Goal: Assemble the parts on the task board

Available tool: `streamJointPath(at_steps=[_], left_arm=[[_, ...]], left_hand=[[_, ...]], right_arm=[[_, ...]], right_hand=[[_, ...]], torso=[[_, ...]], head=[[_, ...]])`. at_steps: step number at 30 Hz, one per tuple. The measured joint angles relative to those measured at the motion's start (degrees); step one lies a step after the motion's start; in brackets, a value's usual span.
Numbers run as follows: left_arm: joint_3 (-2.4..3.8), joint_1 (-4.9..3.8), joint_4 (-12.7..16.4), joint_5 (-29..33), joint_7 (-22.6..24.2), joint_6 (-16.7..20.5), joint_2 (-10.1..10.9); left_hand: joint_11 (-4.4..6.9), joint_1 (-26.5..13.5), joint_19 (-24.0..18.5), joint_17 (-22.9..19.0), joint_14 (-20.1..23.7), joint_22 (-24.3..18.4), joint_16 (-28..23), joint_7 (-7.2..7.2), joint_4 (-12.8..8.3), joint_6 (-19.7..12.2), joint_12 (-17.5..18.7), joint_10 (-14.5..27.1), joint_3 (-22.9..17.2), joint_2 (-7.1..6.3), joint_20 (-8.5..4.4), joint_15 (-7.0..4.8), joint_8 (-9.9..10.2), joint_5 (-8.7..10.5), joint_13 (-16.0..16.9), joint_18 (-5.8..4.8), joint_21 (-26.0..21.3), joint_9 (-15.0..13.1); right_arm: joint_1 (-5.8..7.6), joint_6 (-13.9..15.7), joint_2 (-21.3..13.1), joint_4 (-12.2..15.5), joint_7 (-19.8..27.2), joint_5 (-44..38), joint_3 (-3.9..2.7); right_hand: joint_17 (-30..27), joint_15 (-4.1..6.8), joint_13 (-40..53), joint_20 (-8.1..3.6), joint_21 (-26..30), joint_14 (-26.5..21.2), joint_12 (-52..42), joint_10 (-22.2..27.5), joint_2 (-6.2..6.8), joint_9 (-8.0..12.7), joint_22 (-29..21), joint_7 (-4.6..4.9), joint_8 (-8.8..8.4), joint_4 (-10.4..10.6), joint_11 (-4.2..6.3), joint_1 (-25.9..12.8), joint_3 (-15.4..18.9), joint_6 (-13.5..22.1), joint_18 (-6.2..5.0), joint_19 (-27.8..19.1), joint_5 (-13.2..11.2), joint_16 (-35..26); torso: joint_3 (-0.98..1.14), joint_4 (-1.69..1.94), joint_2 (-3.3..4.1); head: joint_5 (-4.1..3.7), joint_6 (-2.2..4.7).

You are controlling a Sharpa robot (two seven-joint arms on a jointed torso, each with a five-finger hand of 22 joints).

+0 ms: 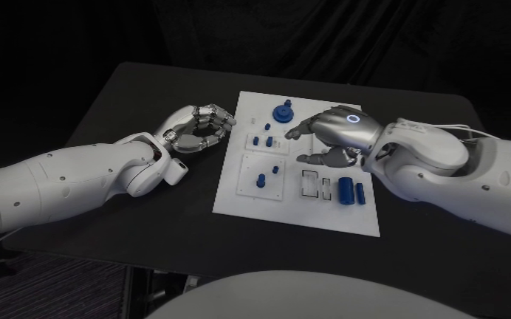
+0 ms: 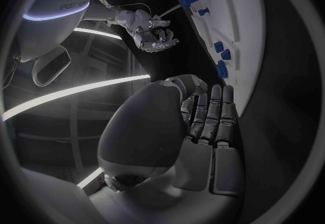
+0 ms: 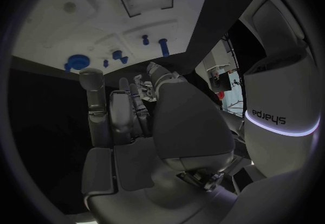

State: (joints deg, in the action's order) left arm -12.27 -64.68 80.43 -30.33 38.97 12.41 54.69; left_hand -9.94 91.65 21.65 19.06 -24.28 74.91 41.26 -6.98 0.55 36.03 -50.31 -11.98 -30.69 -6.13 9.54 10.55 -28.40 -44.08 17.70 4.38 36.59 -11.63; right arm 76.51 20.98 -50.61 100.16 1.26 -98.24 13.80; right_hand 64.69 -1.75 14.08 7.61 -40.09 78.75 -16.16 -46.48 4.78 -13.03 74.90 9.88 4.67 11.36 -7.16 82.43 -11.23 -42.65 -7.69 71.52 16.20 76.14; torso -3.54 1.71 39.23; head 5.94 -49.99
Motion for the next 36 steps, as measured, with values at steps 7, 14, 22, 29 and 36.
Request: streamJointPath(at_steps=[7,14,22,29,36], left_arm=[[0.02,0.01,0.1,0.0,0.0,0.0,-0.2],[0.01,0.01,0.1,0.0,0.0,0.1,-0.4],[0.01,0.01,0.1,0.0,0.0,0.0,-0.4],[0.01,0.02,0.1,0.0,0.0,0.0,-0.2],[0.01,0.02,0.1,0.0,0.0,-0.1,0.1]], left_hand=[[0.0,0.0,0.0,0.0,0.0,0.0,0.0,0.0,0.0,0.0,0.0,0.0,0.0,0.0,0.0,0.0,0.0,0.0,0.0,0.0,0.0,0.0],[0.0,0.2,0.0,0.0,0.0,0.0,0.0,-0.2,0.0,-0.2,0.0,0.0,0.0,0.22,0.0,0.0,0.0,0.0,0.0,0.0,0.0,0.0],[-0.2,0.0,0.0,-0.1,0.0,0.0,0.0,-0.2,0.0,-0.2,0.0,0.2,0.0,0.46,0.0,0.0,0.0,0.0,-0.1,0.0,0.2,0.0],[-0.2,0.2,0.0,-0.1,0.0,0.0,0.0,-0.2,0.0,-0.2,0.0,0.2,0.0,0.69,-0.01,0.0,0.0,0.0,-0.1,0.01,0.2,0.0],[-0.2,0.2,-0.2,-0.1,0.0,0.0,0.0,-0.2,0.0,-0.2,0.0,0.2,0.0,0.68,0.2,0.0,0.0,0.0,-0.1,0.0,0.4,0.0]], right_arm=[[1.08,-0.6,-9.3,2.8,-2.6,6.1,0.33],[1.01,-2.4,-14.1,5.1,-9.7,8.9,0.38],[-2.02,-5.9,-15.1,7.2,-21.6,6.9,0.45],[-3.94,-7.4,-14.5,8.0,-27.2,4.8,0.43],[-5.46,-7.7,-13.8,9.2,-30.0,2.2,0.43]], right_hand=[[-8.0,2.29,22.2,-1.06,6.8,-3.8,-32.9,-2.0,-0.17,-0.2,0.0,-1.74,2.66,-0.6,3.51,1.2,-0.6,-5.5,-0.85,-2.0,0.2,-5.9],[9.8,4.46,60.4,-3.98,-17.3,5.1,-71.6,-36.2,-1.48,-5.5,0.0,-4.45,9.91,4.3,6.42,-9.5,3.2,-10.6,2.01,9.4,0.2,9.8],[10.3,5.62,60.9,-5.36,-34.0,5.2,-73.7,-37.5,-0.72,-20.2,0.0,-6.47,21.8,5.3,7.59,-20.4,5.0,-7.7,4.16,12.5,0.2,13.7],[10.3,6.47,60.9,-5.87,-35.6,5.3,-73.7,-37.5,0.34,-27.5,0.0,-6.97,27.02,5.5,7.59,-22.3,3.5,-6.8,4.16,12.4,0.2,13.7],[10.3,6.67,60.9,-6.19,-36.4,5.1,-73.7,-37.5,0.53,-30.0,0.0,-6.97,28.4,5.5,7.59,-23.5,3.2,-6.8,4.15,12.5,0.2,13.7]], torso=[[0.0,-0.15,-0.03],[-0.13,-0.36,-0.16],[-0.16,-0.62,-0.26],[-0.14,-0.68,-0.29],[-0.1,-0.69,-0.3]], head=[[-0.44,0.0],[-1.08,0.0],[-2.57,0.0],[-3.54,0.0],[-4.33,0.0]])
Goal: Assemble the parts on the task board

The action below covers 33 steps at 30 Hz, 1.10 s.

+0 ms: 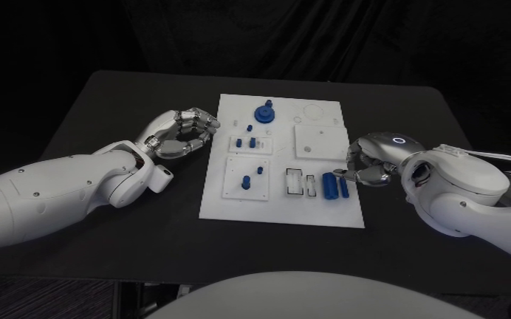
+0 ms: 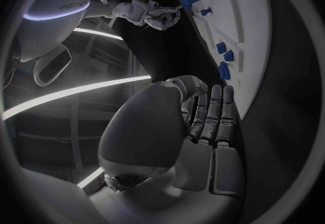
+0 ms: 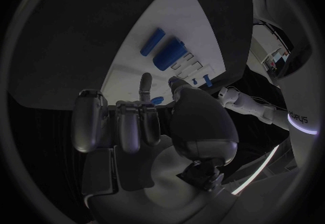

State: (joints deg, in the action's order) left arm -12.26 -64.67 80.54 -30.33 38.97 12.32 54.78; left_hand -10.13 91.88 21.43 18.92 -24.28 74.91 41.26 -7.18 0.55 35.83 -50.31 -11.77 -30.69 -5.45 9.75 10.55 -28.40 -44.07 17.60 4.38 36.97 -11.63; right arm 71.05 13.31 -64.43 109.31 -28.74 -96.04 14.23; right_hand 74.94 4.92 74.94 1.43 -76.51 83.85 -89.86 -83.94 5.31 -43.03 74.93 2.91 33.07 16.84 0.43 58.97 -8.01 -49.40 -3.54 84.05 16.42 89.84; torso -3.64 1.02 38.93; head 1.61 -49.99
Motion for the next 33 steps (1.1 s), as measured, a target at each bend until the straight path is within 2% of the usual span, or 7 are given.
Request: streamJointPath(at_steps=[6,17,19,20,22,33], left_arm=[[0.0,0.03,0.0,0.0,0.0,-0.2,0.1],[0.0,0.12,0.0,0.0,0.0,-0.4,0.2],[0.0,0.13,0.0,0.0,0.0,-0.5,0.2],[0.0,0.13,0.0,0.0,0.0,-0.5,0.2],[0.0,0.13,0.0,0.0,0.0,-0.5,0.2],[0.0,0.16,0.0,0.0,0.0,-0.7,0.2]], left_hand=[[-0.2,0.2,0.0,0.0,0.0,0.0,0.0,0.0,-0.2,0.0,0.0,-0.2,-0.2,0.22,0.0,0.0,0.0,0.0,-0.1,0.0,0.1,0.0],[-0.19,0.0,0.0,-0.1,0.0,0.0,0.0,0.0,-0.2,0.0,0.0,-0.2,-0.2,0.42,0.0,0.0,0.0,0.0,0.0,0.0,0.1,0.0],[-0.4,0.0,-0.4,-0.1,0.0,0.0,0.0,0.0,-0.6,0.0,0.0,-0.4,0.8,1.76,0.42,0.0,0.0,7.58,-0.3,0.0,1.0,0.0],[-0.4,0.0,-0.4,-0.1,0.0,0.0,0.0,0.0,-0.7,0.0,0.0,-0.4,1.0,1.81,0.41,0.0,0.0,9.01,-0.3,0.0,1.1,0.0],[-0.4,0.0,-0.4,-0.1,0.0,0.0,0.0,0.0,-0.7,0.0,0.0,-0.4,1.0,1.8,0.41,0.0,0.0,9.76,-0.3,0.0,1.1,0.0],[-0.4,0.0,-0.4,-0.1,0.0,0.0,0.0,0.0,-0.7,0.0,0.0,-0.4,1.0,1.8,0.41,0.0,0.0,9.76,-0.3,0.0,1.1,0.0]], right_arm=[[-0.91,0.1,0.8,0.3,-1.1,-1.7,0.0],[-2.88,0.3,1.8,0.3,-1.6,-3.1,0.0],[-3.16,0.3,2.1,0.1,-1.7,-3.3,0.01],[-3.27,0.3,2.2,0.0,-1.7,-3.4,0.01],[-3.51,0.2,2.4,-0.3,-1.8,-3.6,0.01],[-4.2,0.2,3.5,-1.2,-2.0,-4.4,0.0]], right_hand=[[0.0,0.2,0.0,-0.1,0.5,0.2,0.0,0.0,0.12,-1.6,0.0,0.0,0.77,-0.1,0.4,-0.9,-0.4,0.0,0.0,-0.1,0.0,0.0],[0.0,0.2,0.0,-0.1,0.5,0.2,0.0,0.0,0.12,-2.0,0.0,-0.21,1.06,-0.2,0.4,-0.9,-0.5,-0.2,-0.01,-0.1,0.0,0.0],[0.0,0.2,0.0,-0.1,0.5,0.2,0.0,0.0,0.12,-2.0,0.0,-0.21,1.06,-0.2,0.4,-0.9,-0.5,-0.2,-0.01,-0.1,0.0,0.0],[0.0,0.31,0.0,-0.1,0.5,0.1,0.0,0.0,0.12,-2.0,0.0,-0.21,1.06,-0.1,0.4,-0.9,-0.6,-0.2,-0.01,-0.1,0.0,0.0],[0.0,0.4,0.0,-0.1,0.5,0.0,0.0,0.0,0.12,-2.0,0.0,-0.21,1.06,0.0,0.4,-0.9,-0.6,-0.2,-0.01,-0.1,0.0,0.0],[0.0,0.4,0.0,-0.31,0.5,0.0,0.0,-0.2,0.12,-1.9,0.0,-0.61,0.68,-0.2,0.6,-0.9,-0.8,-0.6,-0.01,0.1,0.0,0.0]], torso=[[0.07,0.04,0.07],[0.08,0.0,0.23],[0.07,0.0,0.2],[0.07,0.0,0.19],[0.04,0.0,0.16],[-0.02,0.0,0.12]], head=[[-0.26,0.0],[-0.48,0.0],[-0.52,0.0],[-0.52,0.0],[-0.52,0.0],[-0.37,0.0]])
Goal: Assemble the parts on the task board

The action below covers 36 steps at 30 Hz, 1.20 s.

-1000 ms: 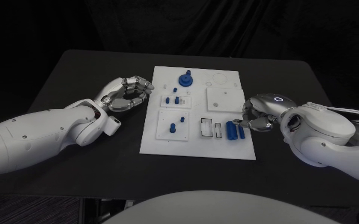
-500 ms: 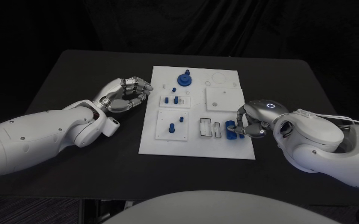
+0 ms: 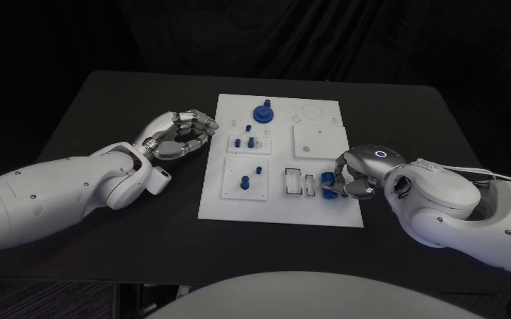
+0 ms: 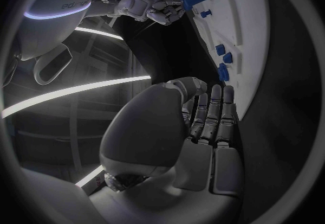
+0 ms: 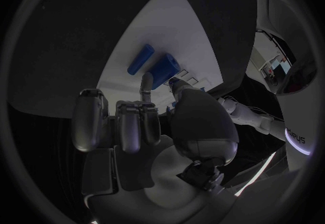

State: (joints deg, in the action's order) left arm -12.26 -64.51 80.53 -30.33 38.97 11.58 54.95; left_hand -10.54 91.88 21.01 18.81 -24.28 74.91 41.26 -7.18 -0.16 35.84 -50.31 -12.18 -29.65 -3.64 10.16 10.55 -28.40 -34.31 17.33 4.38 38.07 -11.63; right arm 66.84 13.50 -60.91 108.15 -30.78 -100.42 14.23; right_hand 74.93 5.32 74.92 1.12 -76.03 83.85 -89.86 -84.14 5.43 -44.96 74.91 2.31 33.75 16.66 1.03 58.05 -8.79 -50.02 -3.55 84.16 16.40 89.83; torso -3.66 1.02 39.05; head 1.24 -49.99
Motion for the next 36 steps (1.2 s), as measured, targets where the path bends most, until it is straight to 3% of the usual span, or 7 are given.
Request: streamJointPath(at_steps=[3,20,27,31,36], left_arm=[[0.0,0.01,0.0,0.0,0.0,-0.1,0.0],[0.0,0.02,0.0,0.0,0.0,-0.4,0.0],[0.0,0.03,0.1,0.0,0.0,-0.6,0.1],[0.0,0.03,0.1,0.0,0.0,-0.7,0.1],[0.0,0.03,0.1,0.0,0.0,-0.8,0.1]], left_hand=[[0.0,0.0,0.0,-0.1,0.2,0.0,0.0,0.0,-0.3,0.0,0.2,0.0,0.0,0.0,0.0,0.21,0.0,0.89,-0.1,0.01,0.0,0.0],[-0.08,0.0,0.0,-0.1,0.2,0.0,0.0,0.0,-0.4,0.0,0.2,0.1,-0.1,0.0,0.0,0.21,0.0,0.89,-0.2,0.0,0.0,0.0],[-0.43,0.0,0.0,-0.2,0.0,0.0,0.0,0.0,-0.4,0.0,0.2,0.0,-0.1,0.0,0.0,0.42,0.0,0.89,-0.2,0.0,0.0,0.0],[-0.44,0.0,0.0,-0.2,0.0,0.0,0.0,0.0,-0.4,0.0,0.2,0.0,-0.1,0.0,-0.01,0.42,0.0,0.89,-0.2,0.0,0.0,0.0],[-0.43,0.0,0.0,-0.2,0.0,0.0,0.0,-0.2,-0.4,0.2,0.2,0.0,-0.1,0.0,0.0,0.41,0.0,0.89,-0.2,0.0,0.2,0.0]], right_arm=[[-0.05,0.0,0.4,-0.3,-0.1,-0.1,0.0],[-0.85,-1.1,2.2,-2.6,-0.5,-0.3,-0.01],[-1.02,-2.1,3.0,-3.3,-0.7,-0.4,-0.02],[-1.03,-2.3,3.4,-3.6,-0.7,-0.4,-0.13],[-1.03,-2.5,3.8,-3.8,-0.6,-0.4,-0.25]], right_hand=[[0.0,0.21,0.0,-0.2,0.0,0.2,0.0,0.0,0.06,0.4,0.0,0.01,-0.89,0.2,0.0,-0.5,-0.2,-0.4,0.0,-0.2,0.0,0.0],[0.0,0.21,0.0,-0.2,0.0,0.2,0.0,0.0,-0.46,2.2,0.0,0.43,-5.88,0.0,0.0,-3.2,-0.3,-1.9,-0.01,-0.2,0.0,0.0],[0.0,0.21,0.0,-0.2,0.0,0.2,0.0,0.0,-0.54,3.5,0.0,0.73,-8.97,-0.1,0.0,-3.7,-0.8,-2.6,-0.01,-0.2,0.0,0.0],[0.0,0.21,0.0,-0.2,0.0,0.2,0.0,0.2,0.01,4.1,0.0,1.15,-10.79,-0.2,-0.22,-3.1,-1.1,-3.0,-0.01,-0.2,0.0,0.0],[0.0,0.0,0.0,-0.2,0.0,0.0,0.0,0.2,-0.24,4.1,0.0,1.31,-12.82,-1.1,-0.22,0.0,-2.0,-3.7,-0.01,-0.2,0.0,0.0]], torso=[[0.0,0.0,-0.02],[0.0,0.01,-0.03],[-0.01,0.01,-0.03],[-0.02,0.01,-0.03],[-0.02,0.02,-0.02]], head=[[-0.04,0.0],[0.15,0.0],[0.26,0.0],[0.21,0.0],[0.1,0.0]])
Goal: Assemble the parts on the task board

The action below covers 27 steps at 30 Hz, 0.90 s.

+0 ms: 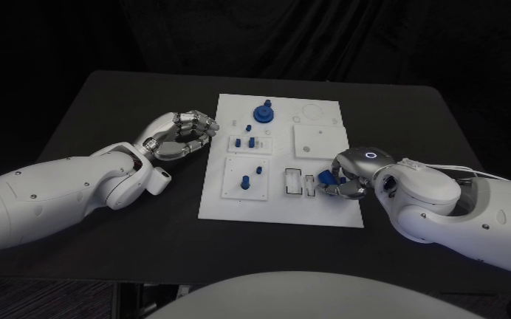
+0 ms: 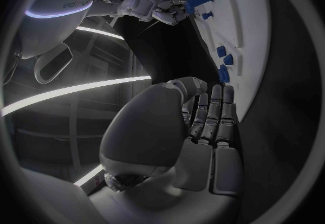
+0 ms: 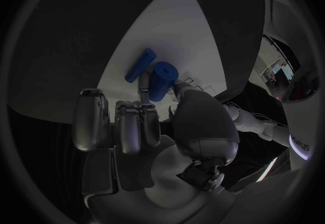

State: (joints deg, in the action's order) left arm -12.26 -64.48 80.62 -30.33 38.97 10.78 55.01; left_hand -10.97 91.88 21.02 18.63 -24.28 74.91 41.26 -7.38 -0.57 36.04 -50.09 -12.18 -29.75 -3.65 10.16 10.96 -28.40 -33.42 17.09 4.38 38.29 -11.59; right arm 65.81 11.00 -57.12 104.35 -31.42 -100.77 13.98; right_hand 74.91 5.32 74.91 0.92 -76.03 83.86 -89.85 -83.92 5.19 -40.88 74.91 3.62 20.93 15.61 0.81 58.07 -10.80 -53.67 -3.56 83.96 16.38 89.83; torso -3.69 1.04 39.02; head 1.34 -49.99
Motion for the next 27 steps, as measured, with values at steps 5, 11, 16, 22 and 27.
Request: streamJointPath(at_steps=[5,11,16,22,27], left_arm=[[0.0,0.0,0.0,0.0,0.0,-0.1,0.0],[0.0,0.0,-0.1,0.0,0.0,-0.2,0.0],[0.0,0.01,-0.1,0.0,0.0,-0.3,0.0],[0.0,0.02,-0.1,0.0,0.0,-0.3,0.0],[0.0,0.02,-0.1,0.0,0.0,-0.3,0.0]], left_hand=[[0.0,0.0,0.0,0.0,0.0,0.0,0.0,0.0,0.0,0.0,0.0,0.0,0.0,0.0,0.0,0.0,0.0,0.0,0.0,-0.01,0.0,0.0],[0.0,0.0,0.0,0.0,0.0,0.0,0.0,0.0,0.0,0.0,0.0,0.0,0.0,0.04,0.04,0.0,0.0,0.0,0.0,0.0,0.0,0.0],[0.0,-0.2,-0.2,0.0,0.0,0.0,0.2,0.0,0.0,0.0,0.0,0.0,0.0,0.24,0.2,0.0,0.0,0.0,-0.1,0.0,0.0,0.0],[0.0,-0.2,-0.2,0.0,0.0,0.0,0.2,0.0,0.0,0.0,0.0,0.0,0.0,0.24,0.2,-0.01,0.0,0.0,-0.1,0.0,0.0,0.0],[0.01,-0.2,-0.2,0.0,0.0,0.0,0.2,0.0,0.0,0.0,0.0,0.0,0.0,0.24,0.2,0.0,0.0,0.0,-0.1,0.0,0.0,0.0]], right_arm=[[0.0,0.2,0.2,-0.1,0.3,0.3,-0.08],[0.0,1.2,0.2,-0.2,1.1,1.0,-0.02],[-0.13,3.4,-0.4,0.0,1.9,3.8,0.13],[-0.09,7.0,-1.5,0.9,3.2,10.5,0.13],[1.21,10.5,-2.3,1.8,4.5,17.7,0.01]], right_hand=[[0.0,-0.08,0.0,0.0,0.0,0.0,0.0,0.0,-0.32,0.0,0.0,-0.29,-0.91,-1.9,0.0,2.7,-1.2,-1.4,0.0,0.0,-0.1,0.0],[0.0,-0.31,0.0,0.0,-0.3,0.1,0.0,0.0,-1.28,0.3,0.0,-0.29,-0.7,-3.2,0.0,4.4,-1.9,-2.5,0.0,0.0,-0.3,0.0],[0.0,0.27,0.0,0.0,-0.3,0.1,0.0,0.0,-0.99,-0.9,0.0,-0.3,-0.08,-3.6,0.63,4.7,-1.5,-2.5,0.0,0.0,-0.3,0.0],[0.0,0.31,0.0,0.0,-0.3,0.1,0.0,0.0,-1.0,-2.3,0.0,-0.3,0.26,-3.8,0.63,4.7,-1.4,-2.5,0.0,0.0,-0.5,0.0],[0.0,0.31,0.0,0.0,-0.3,0.1,0.0,-0.2,-1.0,-2.7,0.0,-0.3,0.55,-3.9,0.83,4.7,-1.2,-2.5,0.0,0.0,-0.2,0.0]], torso=[[0.0,-0.02,0.01],[0.01,-0.08,0.0],[0.03,-0.02,-0.02],[0.05,0.02,-0.05],[0.07,-0.02,-0.09]], head=[[0.29,0.0],[0.47,0.0],[0.47,0.0],[0.45,-0.01],[0.56,-0.01]])
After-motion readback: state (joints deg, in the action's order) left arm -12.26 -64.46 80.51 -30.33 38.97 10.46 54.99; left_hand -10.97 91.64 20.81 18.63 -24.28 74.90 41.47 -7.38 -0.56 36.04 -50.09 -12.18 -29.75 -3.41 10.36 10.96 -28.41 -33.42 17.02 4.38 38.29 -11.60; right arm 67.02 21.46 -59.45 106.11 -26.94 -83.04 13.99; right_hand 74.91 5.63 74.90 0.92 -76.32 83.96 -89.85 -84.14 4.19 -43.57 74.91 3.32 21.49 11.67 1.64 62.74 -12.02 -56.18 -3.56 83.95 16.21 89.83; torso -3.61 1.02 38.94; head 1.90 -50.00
